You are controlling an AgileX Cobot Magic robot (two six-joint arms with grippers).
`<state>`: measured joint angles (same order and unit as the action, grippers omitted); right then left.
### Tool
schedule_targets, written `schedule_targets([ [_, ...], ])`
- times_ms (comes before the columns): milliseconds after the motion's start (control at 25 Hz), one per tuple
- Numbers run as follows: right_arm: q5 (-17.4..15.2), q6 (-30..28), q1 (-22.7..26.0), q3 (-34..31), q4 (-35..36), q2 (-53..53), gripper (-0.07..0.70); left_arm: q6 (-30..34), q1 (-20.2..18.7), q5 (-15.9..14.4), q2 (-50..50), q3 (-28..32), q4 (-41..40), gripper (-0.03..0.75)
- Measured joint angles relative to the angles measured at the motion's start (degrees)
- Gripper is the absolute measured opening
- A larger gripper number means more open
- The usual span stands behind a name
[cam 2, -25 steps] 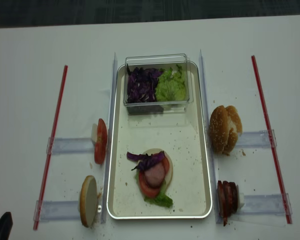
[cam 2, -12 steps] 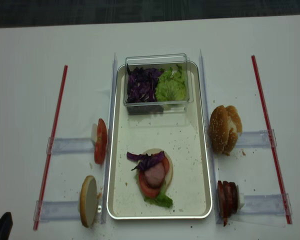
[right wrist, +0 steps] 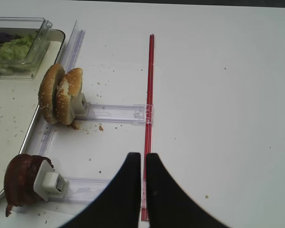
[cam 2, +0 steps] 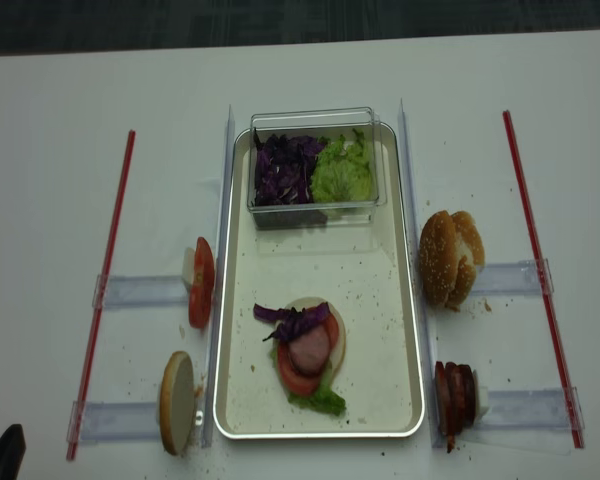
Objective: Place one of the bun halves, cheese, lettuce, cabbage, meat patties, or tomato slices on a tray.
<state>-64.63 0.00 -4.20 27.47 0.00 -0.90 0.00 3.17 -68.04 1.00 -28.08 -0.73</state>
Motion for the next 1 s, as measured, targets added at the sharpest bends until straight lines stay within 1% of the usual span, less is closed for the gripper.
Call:
schedule_targets([
  [1000, 0.0, 0.0, 0.0, 0.0, 0.0, 0.0, 0.679, 0.0, 0.0, 0.0, 0.0, 0.0, -0.03, 0.493],
])
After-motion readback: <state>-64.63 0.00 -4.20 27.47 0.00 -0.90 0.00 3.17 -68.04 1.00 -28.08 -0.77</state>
